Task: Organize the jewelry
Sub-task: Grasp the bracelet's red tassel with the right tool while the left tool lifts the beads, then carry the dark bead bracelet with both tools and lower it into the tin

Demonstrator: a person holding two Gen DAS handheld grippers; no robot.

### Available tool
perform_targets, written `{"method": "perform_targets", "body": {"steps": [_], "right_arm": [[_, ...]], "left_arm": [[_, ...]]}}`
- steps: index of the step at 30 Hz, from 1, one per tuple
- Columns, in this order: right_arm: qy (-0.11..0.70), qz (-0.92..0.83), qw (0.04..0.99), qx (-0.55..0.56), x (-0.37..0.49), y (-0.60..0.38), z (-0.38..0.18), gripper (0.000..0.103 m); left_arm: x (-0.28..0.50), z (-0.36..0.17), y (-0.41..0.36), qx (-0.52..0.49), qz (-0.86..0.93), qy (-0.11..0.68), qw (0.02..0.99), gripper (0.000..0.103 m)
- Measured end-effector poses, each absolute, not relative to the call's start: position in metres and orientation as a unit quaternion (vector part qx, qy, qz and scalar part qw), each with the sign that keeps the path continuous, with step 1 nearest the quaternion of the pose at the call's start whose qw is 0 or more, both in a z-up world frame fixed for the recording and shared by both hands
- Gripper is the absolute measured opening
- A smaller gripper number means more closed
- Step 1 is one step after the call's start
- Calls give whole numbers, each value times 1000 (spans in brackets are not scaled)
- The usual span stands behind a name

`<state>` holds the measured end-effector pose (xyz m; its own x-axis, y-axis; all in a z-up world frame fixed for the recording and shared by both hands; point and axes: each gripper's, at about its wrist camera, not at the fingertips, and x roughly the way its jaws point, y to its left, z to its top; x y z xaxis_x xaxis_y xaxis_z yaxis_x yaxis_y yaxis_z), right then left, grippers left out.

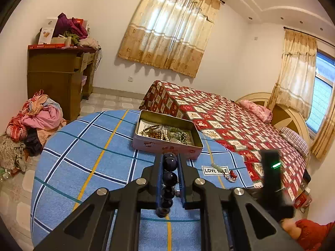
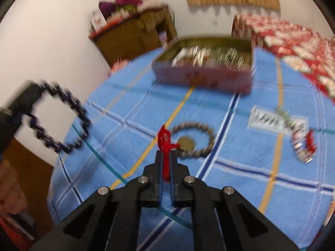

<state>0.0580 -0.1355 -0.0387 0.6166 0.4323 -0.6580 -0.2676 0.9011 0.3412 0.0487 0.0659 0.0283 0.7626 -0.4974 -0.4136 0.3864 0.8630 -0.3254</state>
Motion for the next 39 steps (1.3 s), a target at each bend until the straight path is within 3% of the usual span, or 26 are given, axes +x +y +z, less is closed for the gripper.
{"method": "perform_targets", "body": {"steps": [6, 13, 39], "right_arm": [[327, 209, 907, 160, 56, -174, 15, 8], [285, 242, 897, 234, 70, -196, 40, 8], [194, 130, 947, 219, 157, -209, 39, 8]], "left_arm": [[53, 31, 63, -117, -243, 246, 931, 13], [63, 36, 56, -121, -250, 241, 930, 13], [173, 58, -24, -90, -309, 193, 927, 13]]}}
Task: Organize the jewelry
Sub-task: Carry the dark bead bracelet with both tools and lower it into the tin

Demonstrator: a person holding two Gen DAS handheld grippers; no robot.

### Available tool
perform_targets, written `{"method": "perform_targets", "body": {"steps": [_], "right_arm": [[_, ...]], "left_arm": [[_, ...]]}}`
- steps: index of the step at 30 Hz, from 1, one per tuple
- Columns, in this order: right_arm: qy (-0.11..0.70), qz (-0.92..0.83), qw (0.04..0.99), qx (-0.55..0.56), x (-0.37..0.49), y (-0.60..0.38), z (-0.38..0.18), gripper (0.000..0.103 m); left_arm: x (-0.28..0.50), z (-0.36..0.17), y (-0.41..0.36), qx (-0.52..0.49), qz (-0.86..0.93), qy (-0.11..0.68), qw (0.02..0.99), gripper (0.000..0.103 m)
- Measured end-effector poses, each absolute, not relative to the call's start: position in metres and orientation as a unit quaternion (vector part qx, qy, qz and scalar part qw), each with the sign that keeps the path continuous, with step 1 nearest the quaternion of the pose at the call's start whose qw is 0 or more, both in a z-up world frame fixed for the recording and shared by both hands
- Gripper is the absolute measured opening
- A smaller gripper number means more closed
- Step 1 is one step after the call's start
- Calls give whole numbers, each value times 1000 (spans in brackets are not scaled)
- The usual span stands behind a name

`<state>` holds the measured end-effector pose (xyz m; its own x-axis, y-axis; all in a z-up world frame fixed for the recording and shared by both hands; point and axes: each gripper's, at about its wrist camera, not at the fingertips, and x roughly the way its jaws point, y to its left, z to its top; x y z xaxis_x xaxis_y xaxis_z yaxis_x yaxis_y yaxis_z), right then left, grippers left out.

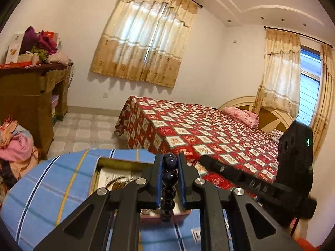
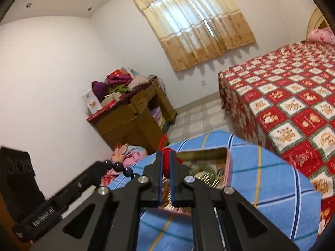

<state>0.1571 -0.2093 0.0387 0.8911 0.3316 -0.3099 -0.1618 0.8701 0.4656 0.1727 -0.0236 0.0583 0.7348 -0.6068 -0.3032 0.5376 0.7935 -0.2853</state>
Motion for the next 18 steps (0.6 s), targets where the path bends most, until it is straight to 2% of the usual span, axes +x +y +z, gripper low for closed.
{"method": "perform_targets", "body": {"steps": [18], "right_arm": [[240, 69, 948, 200, 194, -213, -11, 8]], "left_arm": [[239, -1, -63, -14, -205, 280, 938, 13]]}}
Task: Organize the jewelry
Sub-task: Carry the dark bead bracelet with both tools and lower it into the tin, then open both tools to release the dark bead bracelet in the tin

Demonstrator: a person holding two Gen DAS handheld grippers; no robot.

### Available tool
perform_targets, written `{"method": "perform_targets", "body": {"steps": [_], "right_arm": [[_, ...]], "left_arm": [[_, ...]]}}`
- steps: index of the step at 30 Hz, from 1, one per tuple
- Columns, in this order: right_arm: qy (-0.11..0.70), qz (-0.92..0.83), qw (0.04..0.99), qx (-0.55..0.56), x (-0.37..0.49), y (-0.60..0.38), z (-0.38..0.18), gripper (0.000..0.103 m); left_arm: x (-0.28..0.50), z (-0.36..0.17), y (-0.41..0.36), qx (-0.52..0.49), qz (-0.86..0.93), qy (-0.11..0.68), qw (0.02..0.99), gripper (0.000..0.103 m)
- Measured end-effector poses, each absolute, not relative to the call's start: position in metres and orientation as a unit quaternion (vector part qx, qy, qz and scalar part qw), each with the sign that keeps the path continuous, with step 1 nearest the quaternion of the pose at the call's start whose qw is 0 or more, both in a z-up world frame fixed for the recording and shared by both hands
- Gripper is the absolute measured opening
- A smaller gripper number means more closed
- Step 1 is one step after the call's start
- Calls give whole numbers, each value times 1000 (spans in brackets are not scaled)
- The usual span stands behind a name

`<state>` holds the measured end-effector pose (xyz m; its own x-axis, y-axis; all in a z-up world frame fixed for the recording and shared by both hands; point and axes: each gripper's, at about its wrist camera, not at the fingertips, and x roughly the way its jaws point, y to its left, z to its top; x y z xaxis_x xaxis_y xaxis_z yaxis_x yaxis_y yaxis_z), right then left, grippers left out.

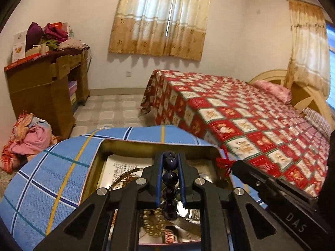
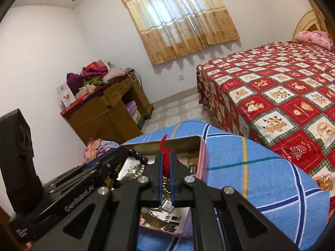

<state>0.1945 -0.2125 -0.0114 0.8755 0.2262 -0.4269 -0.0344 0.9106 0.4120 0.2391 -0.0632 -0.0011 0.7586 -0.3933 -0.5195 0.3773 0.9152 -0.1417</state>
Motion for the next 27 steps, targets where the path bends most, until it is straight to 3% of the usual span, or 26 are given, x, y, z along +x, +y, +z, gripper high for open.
{"method": "perform_targets", "body": {"steps": [27], "right_arm": [[277, 52, 946, 159, 205, -199, -29, 10]], "left_arm": [[257, -34, -64, 72, -100, 315, 941, 14]]}}
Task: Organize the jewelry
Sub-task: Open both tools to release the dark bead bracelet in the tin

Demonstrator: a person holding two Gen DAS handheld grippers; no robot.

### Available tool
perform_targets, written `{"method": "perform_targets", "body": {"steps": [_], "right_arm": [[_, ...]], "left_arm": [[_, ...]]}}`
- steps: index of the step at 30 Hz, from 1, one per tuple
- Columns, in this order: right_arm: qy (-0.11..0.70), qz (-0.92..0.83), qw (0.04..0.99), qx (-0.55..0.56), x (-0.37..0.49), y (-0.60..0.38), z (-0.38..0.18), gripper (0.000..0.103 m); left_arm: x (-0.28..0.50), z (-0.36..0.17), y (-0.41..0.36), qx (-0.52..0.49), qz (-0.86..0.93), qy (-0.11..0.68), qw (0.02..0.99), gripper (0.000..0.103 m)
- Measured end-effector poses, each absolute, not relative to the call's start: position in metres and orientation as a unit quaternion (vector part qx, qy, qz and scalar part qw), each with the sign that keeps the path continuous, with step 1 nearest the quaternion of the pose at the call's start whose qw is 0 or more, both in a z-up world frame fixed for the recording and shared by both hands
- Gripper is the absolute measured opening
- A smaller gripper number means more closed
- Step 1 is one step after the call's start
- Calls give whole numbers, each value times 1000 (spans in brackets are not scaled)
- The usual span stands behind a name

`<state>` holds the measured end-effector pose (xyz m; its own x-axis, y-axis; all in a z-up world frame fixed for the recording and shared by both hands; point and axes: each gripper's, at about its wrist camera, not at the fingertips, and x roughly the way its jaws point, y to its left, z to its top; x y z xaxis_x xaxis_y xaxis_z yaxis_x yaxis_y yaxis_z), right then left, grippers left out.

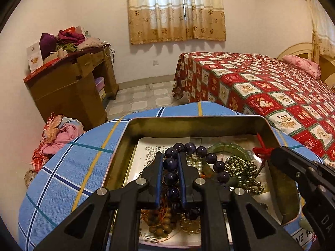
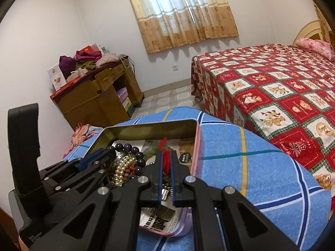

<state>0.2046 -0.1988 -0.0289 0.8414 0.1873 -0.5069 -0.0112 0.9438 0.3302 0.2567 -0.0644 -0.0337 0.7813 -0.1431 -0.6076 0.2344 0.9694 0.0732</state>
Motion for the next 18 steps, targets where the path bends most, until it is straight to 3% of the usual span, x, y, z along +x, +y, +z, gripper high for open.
{"method": "perform_targets", "body": {"steps": [7, 9, 10, 11, 13, 15, 18], "right_arm": [[284, 65, 942, 168, 206, -197, -31, 10], [283, 67, 941, 173, 205, -197, -31, 14], [283, 69, 940, 176, 204, -198, -31, 22], [283, 71, 939, 180, 204, -198, -31, 40], [269, 76, 941, 189, 200, -200, -28, 57], [254, 70, 947, 183, 195, -199, -23, 59], [239, 60, 952, 181, 191, -200, -20, 59]], "left_arm": [[256, -35, -65, 80, -96, 310, 943, 15], [257, -35, -66, 85, -90, 307, 944, 17], [257, -35, -67, 85, -88, 307, 944, 22], [257, -35, -67, 84, -86, 308, 944, 26], [256, -34, -64, 75, -80, 307, 945, 57], [254, -30, -62, 67, -74, 298, 949, 68], [252, -25, -60, 56, -76, 288, 953, 69]]}}
